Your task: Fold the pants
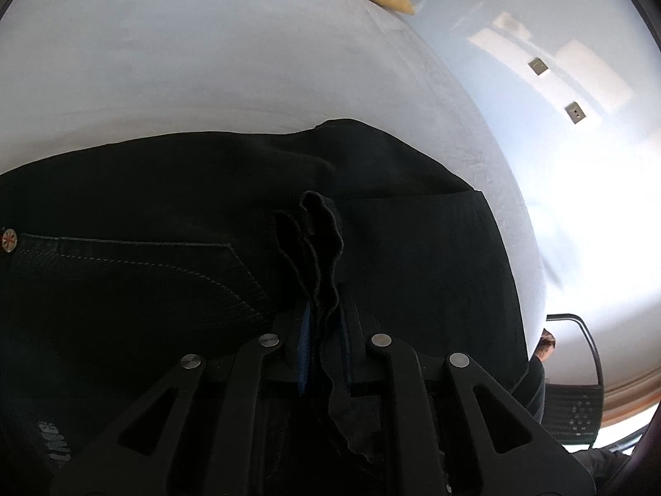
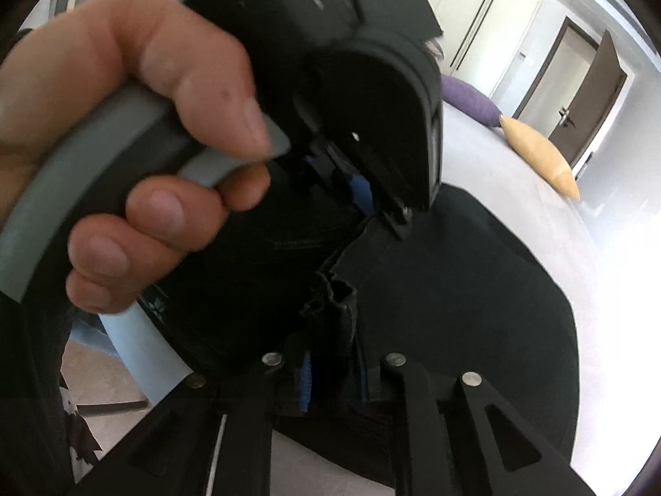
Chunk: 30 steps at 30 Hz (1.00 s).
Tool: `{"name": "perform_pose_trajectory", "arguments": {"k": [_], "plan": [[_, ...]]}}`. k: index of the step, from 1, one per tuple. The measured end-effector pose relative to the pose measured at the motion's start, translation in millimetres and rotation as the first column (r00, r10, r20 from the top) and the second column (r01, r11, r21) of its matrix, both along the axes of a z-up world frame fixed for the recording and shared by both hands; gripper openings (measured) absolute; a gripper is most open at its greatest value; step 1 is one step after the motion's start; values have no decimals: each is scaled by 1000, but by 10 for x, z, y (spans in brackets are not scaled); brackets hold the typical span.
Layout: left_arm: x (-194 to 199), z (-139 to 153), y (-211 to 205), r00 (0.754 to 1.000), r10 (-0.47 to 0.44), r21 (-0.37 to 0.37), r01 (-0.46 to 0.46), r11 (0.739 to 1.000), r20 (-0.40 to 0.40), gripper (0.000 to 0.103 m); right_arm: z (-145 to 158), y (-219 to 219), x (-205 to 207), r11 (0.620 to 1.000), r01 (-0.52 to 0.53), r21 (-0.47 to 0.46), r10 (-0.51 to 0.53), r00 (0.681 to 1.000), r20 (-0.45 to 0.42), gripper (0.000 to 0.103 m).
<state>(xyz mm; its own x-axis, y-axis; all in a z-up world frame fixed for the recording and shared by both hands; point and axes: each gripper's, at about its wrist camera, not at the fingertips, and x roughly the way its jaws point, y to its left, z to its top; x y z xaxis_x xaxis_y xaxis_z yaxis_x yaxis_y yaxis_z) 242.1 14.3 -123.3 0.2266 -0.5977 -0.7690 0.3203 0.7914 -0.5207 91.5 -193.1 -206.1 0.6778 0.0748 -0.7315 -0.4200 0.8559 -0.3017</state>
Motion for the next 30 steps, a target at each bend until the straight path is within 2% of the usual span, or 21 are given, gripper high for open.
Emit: {"name": "perform_pose_trajectory", "arguments": {"k": [2, 4, 6, 8, 9, 10, 12, 14, 16, 18, 19, 21, 22, 25, 28, 29, 30], "plan": [[-26, 32, 26, 1000, 2, 17, -2, 1000, 8, 14, 17, -94, 21, 999, 21, 26, -21, 1000, -3, 39], [-103, 137, 128, 998, 25, 101, -31, 994, 60, 14, 51, -271, 30, 995, 35, 92, -32, 999, -36, 64], [-136, 260, 190, 989, 65, 220, -94, 971, 134, 15, 153, -513, 3, 978, 42, 205, -26, 996, -81, 67], [-173, 364, 269, 979, 94, 251, -137, 958, 179, 15, 270, -805, -27, 947, 58, 317, -17, 991, -131, 67], [-233, 439, 281, 973, 94, 250, -147, 957, 212, 15, 320, -952, -28, 924, 61, 377, -2, 988, -156, 65], [-304, 496, 222, 967, 88, 255, -150, 955, 239, 15, 379, -1147, -14, 889, 76, 451, 8, 983, -183, 59], [-511, 557, 55, 953, 29, 289, -121, 950, 302, 15, 454, -1577, 94, 789, 140, 598, 21, 967, -254, 54], [-700, 518, -135, 942, -43, 326, -72, 942, 333, 15, 485, -1890, 98, 695, 190, 694, 32, 955, -294, 49], [-883, 336, -378, 940, -115, 395, -22, 919, 321, 15, 557, -2225, 163, 609, 243, 755, 30, 944, -328, 46], [-996, 107, -526, 946, -128, 435, -15, 900, 298, 15, 564, -2550, 318, 550, 272, 789, 22, 940, -340, 39], [-1060, 84, -530, 931, -131, 439, -34, 898, 341, 15, 528, -2634, 368, 534, 285, 796, 12, 939, -344, 36], [-1118, 38, -565, 920, -144, 460, -44, 887, 365, 15, 422, -2912, 627, 459, 335, 822, 21, 922, -387, 32], [-1112, 34, -551, 924, -131, 453, -50, 890, 360, 15, 384, -2985, 719, 443, 353, 824, 11, 917, -399, 27], [-1074, 30, -560, 934, -118, 443, -47, 895, 338, 15, 153, -3156, 1094, 400, 421, 814, 2, 888, -460, 23], [-1075, 12, -529, 934, -114, 431, -46, 901, 338, 15, -135, -3196, 1520, 390, 484, 784, -12, 854, -521, 21], [-1077, 9, -536, 935, -109, 426, -48, 903, 337, 15, -212, -3206, 1550, 389, 496, 777, -12, 846, -534, 19], [-1082, 6, -491, 936, -107, 425, -49, 904, 336, 15, -303, -3219, 1627, 391, 514, 763, -14, 833, -554, 6]]}}
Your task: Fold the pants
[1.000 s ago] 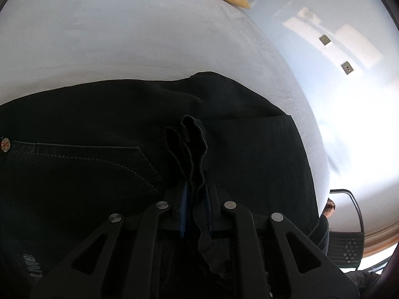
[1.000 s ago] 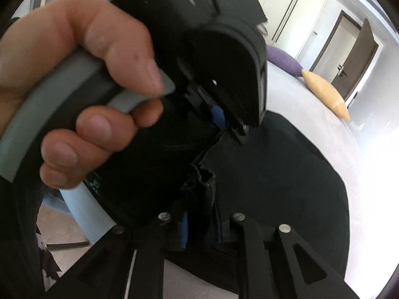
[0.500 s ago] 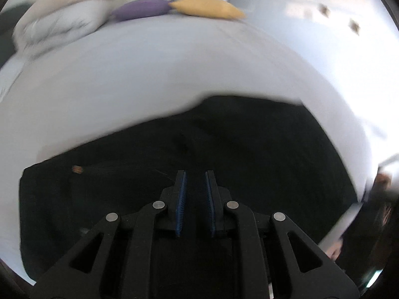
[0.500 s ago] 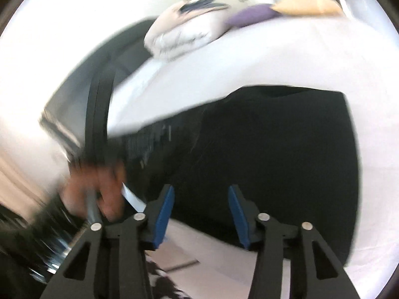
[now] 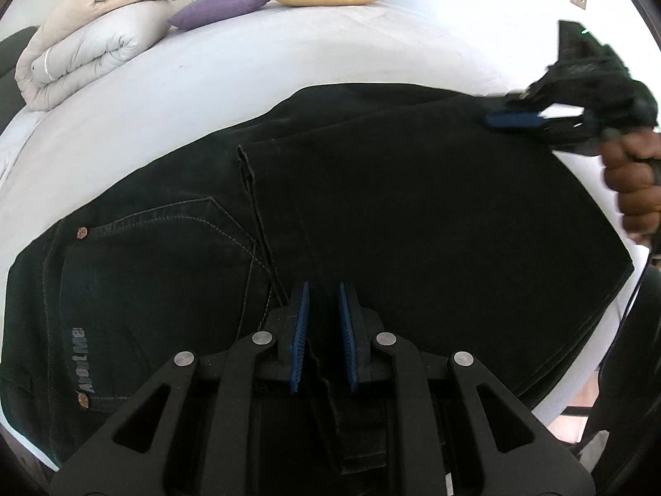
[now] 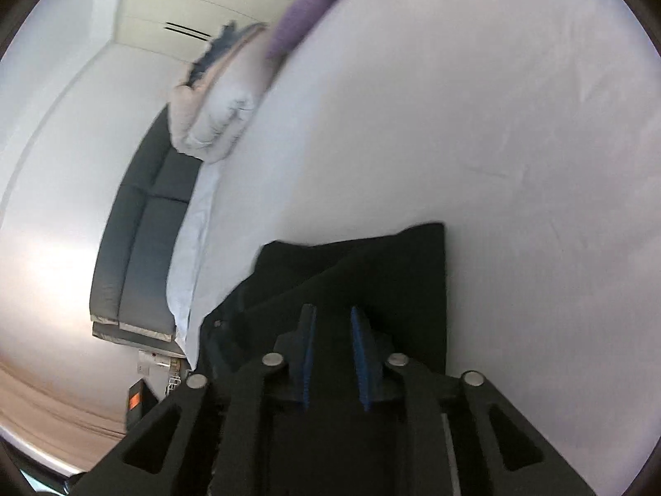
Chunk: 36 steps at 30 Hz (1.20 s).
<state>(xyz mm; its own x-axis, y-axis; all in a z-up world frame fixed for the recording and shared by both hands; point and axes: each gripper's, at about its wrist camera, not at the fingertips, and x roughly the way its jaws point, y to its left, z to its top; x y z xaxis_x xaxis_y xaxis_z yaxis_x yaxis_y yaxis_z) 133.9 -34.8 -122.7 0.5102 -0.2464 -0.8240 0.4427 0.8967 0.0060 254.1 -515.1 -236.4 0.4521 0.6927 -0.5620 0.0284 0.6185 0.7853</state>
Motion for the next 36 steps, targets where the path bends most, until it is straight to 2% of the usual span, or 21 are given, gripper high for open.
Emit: {"name": "perform_pose_trajectory", "arguments": {"k": [1, 2, 4, 9, 17, 24, 27, 36], "plan": [[62, 9, 118, 1000, 0, 1, 0, 1000, 0, 15, -62, 6, 24, 1000, 3, -3, -3, 1000, -13, 0], [55, 40, 133, 1000, -1, 3, 1, 1000, 2, 15, -191, 33, -58, 1000, 7, 10, -6, 1000, -26, 0], [29, 35, 145, 1000, -1, 2, 1, 1000, 5, 15, -251, 7, -138, 999, 5, 32, -5, 1000, -20, 0], [53, 15, 77, 1000, 6, -2, -6, 1000, 6, 15, -271, 60, -437, 1000, -23, 20, 24, 999, -23, 0], [5, 42, 67, 1000, 10, -9, -10, 1000, 5, 15, -269, 246, -1182, 997, -72, 13, 73, 997, -35, 0], [22, 16, 93, 1000, 12, -16, -12, 1000, 5, 15, -253, 345, -1708, 998, -67, -1, 66, 996, -55, 0], [13, 17, 101, 1000, 12, -15, -12, 1000, 9, 15, -273, 399, -1786, 998, -48, -30, 46, 998, -46, 0], [-14, 14, 151, 1000, 21, -32, -20, 999, 20, 15, -321, 484, -1808, 999, -20, -39, 20, 1000, -11, 0]]}}
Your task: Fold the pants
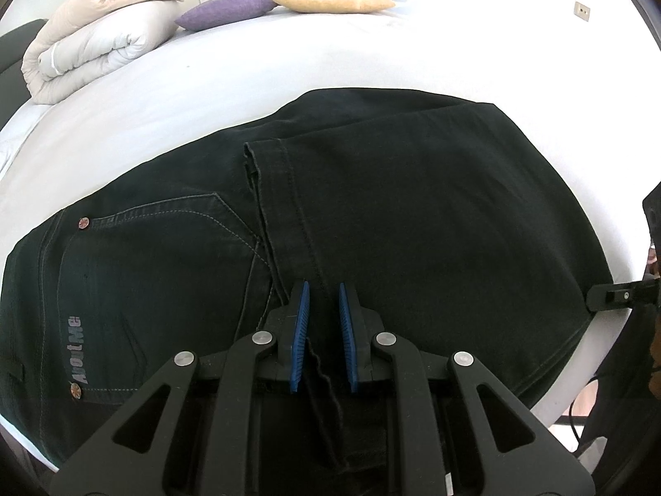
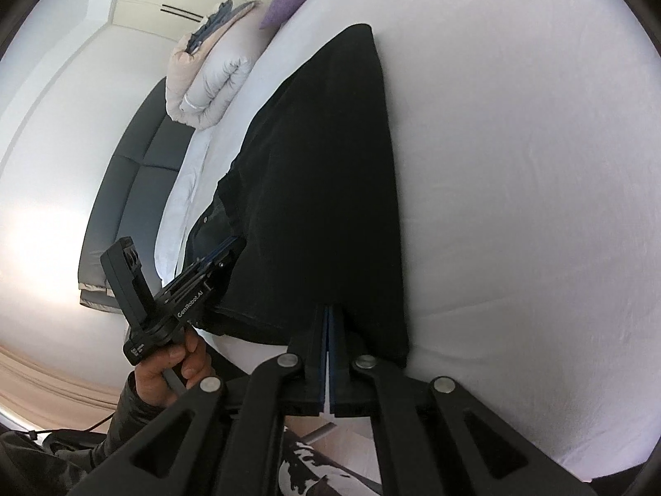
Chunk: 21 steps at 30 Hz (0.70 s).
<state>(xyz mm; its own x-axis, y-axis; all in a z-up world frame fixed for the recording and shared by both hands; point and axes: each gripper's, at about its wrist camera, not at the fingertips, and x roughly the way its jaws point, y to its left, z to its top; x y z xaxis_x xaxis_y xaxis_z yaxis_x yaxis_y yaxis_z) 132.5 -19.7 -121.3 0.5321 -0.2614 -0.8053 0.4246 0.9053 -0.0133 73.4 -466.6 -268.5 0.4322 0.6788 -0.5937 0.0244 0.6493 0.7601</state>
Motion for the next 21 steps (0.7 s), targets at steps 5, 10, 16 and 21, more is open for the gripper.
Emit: {"name": "perform_pose_trajectory", "arguments": {"k": [5, 10, 16, 21], "plan": [[-21, 39, 119, 999, 29, -75, -30, 997, -13, 15, 2, 35, -32, 1000, 13, -22, -12, 999, 30, 0], [-177, 197, 577, 988, 124, -277, -145, 950, -92, 18, 34, 69, -33, 999, 21, -50, -19, 999, 39, 0], [-739, 431, 1483, 942, 321, -564, -317, 763, -97, 95, 24, 64, -10, 999, 25, -45, -24, 999, 35, 0], [-1017, 434, 2380, 836, 512, -737, -471, 485, -197, 95, 38, 80, -6, 998, 29, -55, -27, 999, 27, 0]]}}
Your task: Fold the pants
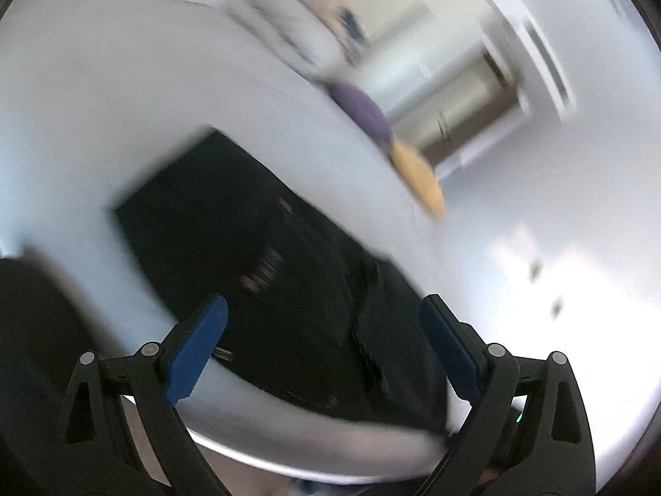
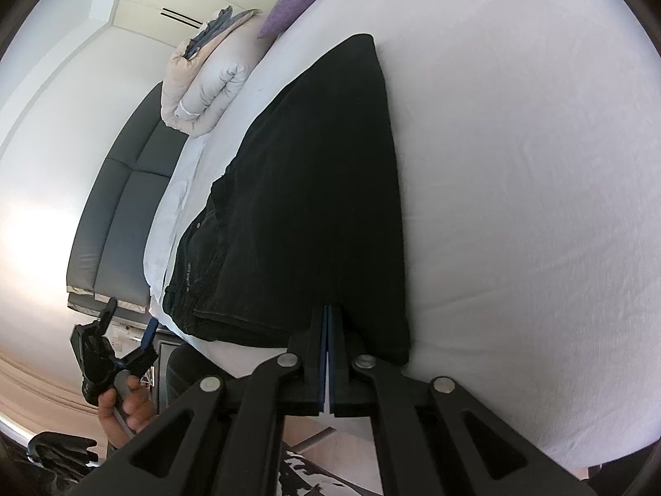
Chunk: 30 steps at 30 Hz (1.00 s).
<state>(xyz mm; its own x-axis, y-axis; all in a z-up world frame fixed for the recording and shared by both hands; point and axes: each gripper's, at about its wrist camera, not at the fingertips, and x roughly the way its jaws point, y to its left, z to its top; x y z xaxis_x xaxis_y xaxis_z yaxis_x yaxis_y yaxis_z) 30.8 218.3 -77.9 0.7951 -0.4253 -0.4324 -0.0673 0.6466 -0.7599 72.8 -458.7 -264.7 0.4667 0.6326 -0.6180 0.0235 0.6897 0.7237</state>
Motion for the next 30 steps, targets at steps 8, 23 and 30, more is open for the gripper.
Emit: {"name": "perform_pose_trajectory", "arguments": {"k": [8, 23, 30], "plan": [[-20, -407, 412, 991, 91, -258, -112, 960, -95, 94, -21, -28, -4, 1000, 4, 14, -4, 1000, -3, 0], [214, -1007, 437, 983, 46, -341, -105, 934, -176, 83, -32, -78, -35, 1000, 10, 24, -10, 1000, 5, 0], [370, -1121, 491, 983, 60, -398, -125, 909, -171, 82, -37, -98, -41, 1000, 8, 29, -9, 1000, 10, 0]]}}
